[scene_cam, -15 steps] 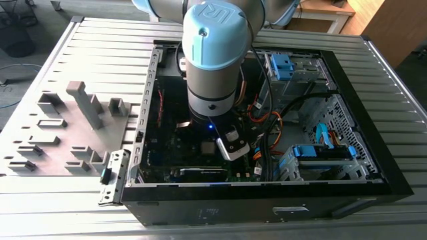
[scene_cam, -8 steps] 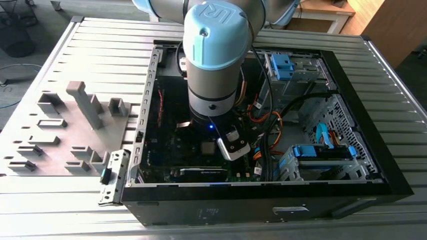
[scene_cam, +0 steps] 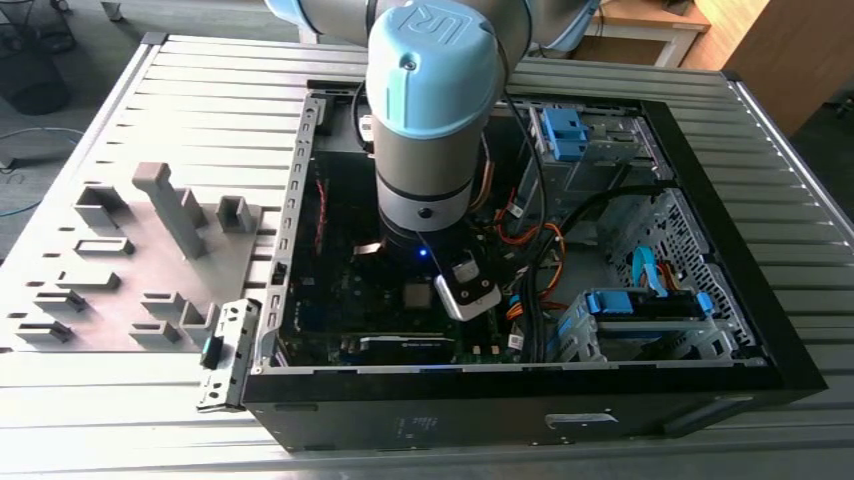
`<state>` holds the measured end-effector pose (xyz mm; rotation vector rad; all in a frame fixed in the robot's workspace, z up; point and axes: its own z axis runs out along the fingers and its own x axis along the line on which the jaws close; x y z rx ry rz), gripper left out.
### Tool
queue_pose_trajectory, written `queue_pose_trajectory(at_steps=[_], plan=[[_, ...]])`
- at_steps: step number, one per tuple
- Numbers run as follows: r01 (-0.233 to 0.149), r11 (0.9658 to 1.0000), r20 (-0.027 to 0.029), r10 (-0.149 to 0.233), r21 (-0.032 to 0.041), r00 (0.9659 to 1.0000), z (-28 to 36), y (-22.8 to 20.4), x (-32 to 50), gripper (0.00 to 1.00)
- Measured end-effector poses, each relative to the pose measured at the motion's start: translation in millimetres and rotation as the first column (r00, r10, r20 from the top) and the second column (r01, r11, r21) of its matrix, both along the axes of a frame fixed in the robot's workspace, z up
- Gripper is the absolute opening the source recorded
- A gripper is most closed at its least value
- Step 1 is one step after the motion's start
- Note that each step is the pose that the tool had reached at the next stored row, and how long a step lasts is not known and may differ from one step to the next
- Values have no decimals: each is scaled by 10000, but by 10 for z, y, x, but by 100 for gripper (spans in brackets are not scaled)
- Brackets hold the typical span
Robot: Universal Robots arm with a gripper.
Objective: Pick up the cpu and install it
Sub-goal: 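Place the cpu into insertion slot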
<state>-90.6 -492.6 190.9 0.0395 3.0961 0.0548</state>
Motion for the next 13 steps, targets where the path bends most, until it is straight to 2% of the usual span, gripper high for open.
queue_pose_trajectory(at_steps=[13], plan=[[234,9997,-2,-234,0,9997,10,2,-1,47]])
